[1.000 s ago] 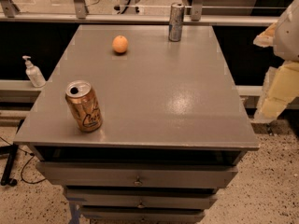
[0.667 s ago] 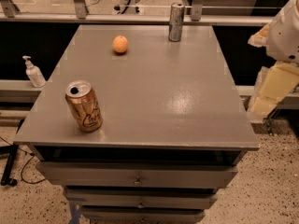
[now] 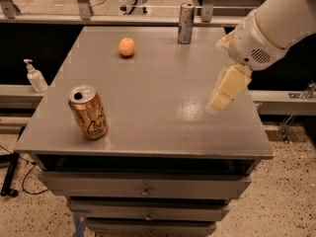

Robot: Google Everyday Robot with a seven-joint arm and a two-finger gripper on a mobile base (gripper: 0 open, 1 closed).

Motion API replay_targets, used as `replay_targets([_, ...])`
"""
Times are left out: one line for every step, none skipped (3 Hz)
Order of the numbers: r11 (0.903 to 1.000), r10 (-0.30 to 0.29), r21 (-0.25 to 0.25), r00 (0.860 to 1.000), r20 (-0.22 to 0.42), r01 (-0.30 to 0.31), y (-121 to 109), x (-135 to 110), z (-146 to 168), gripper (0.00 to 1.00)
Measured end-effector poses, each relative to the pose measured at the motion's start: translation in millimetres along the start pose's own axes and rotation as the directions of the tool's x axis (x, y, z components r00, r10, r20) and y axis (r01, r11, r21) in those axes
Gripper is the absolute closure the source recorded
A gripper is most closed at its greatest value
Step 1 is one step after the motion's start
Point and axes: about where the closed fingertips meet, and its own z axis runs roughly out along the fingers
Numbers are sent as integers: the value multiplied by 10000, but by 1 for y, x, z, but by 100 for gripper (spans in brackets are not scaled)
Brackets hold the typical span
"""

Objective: Pick orange

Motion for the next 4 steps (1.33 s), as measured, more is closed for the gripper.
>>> replay_targets([10000,-9,-2,10000,-35,9,1,1,-1,0])
replay_targets([9997,227,102,9994,260,-229,-1,0,1,0])
replay_targets([9988,486,54,9930,1076,-495,-6,-19,36,0])
replay_targets([9955,493,678,9713,2326,-667,-47,-65,79,0])
